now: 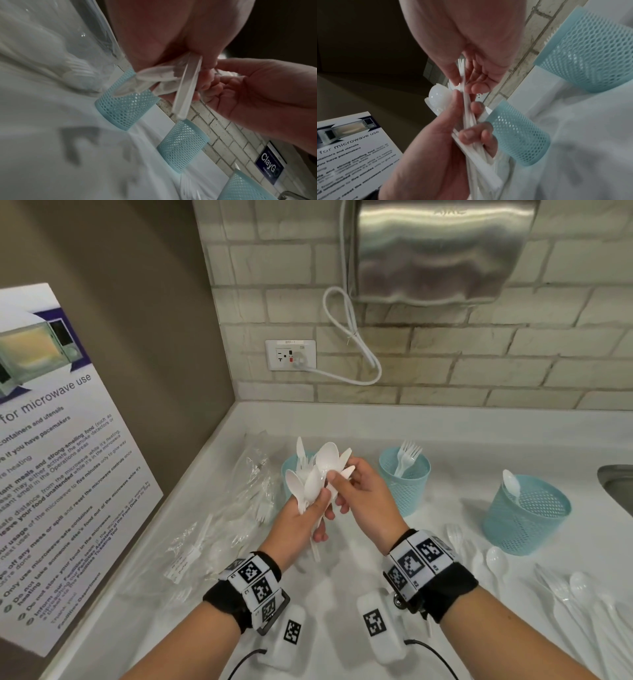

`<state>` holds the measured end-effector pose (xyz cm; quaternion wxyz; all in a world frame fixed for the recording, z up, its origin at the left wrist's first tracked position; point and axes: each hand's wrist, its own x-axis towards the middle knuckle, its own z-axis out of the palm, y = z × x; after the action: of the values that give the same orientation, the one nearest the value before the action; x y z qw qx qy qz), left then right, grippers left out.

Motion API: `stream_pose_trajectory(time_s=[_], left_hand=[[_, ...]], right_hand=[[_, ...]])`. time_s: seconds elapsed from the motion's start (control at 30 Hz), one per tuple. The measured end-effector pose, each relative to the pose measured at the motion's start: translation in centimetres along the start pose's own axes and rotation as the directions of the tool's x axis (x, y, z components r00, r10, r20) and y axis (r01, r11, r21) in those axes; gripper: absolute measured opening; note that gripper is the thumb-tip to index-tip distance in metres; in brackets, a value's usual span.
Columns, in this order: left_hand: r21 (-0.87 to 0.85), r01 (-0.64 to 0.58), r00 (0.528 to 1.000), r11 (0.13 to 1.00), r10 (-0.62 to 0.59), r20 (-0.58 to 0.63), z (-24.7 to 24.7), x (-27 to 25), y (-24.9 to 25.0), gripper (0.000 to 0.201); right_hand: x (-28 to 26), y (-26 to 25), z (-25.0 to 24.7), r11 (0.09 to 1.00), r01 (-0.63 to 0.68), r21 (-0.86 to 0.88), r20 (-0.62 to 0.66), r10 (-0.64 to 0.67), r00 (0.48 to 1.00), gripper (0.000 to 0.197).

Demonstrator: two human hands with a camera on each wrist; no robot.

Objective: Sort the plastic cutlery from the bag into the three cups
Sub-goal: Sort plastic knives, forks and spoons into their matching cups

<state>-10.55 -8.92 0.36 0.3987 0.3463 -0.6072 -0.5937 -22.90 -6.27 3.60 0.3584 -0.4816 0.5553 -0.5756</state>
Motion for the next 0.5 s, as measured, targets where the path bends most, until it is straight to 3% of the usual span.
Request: stream_pose_trajectory(time_s=[0.23, 0.33, 0.43, 0.5], left_hand=[[-0.071, 0.002, 0.995, 0.997, -0.009, -0.096, -0.5, -0.3, 0.6, 0.023], [-0.124, 0.003, 0.982, 0.992, -0.026, -0.185, -1.8, 0.2, 1.1, 0.014], [-0.085, -0.021, 0.966, 0.996, -0.002, -0.257, -3.6, 0.9, 1.1, 0.01], [-0.049, -0.039, 0.96, 0.998, 0.024, -0.279, -4.4, 1.2, 1.0, 0.01]], right_hand=[[0.8, -0.4, 0.9, 0.997, -0.075, 0.0, 0.02, 0.075, 0.997, 0.016], [3.0, -1.9, 0.4, 0.998, 0.02, -0.053, -0.081, -0.024, 0.996, 0.011], [5.3, -4.1, -0.5, 0.984, 0.154, -0.088, -0.215, -0.17, 0.962, 0.009], [6.2, -4.6, -0.4, 0.971, 0.207, -0.123, -0.227, -0.23, 0.946, 0.013]])
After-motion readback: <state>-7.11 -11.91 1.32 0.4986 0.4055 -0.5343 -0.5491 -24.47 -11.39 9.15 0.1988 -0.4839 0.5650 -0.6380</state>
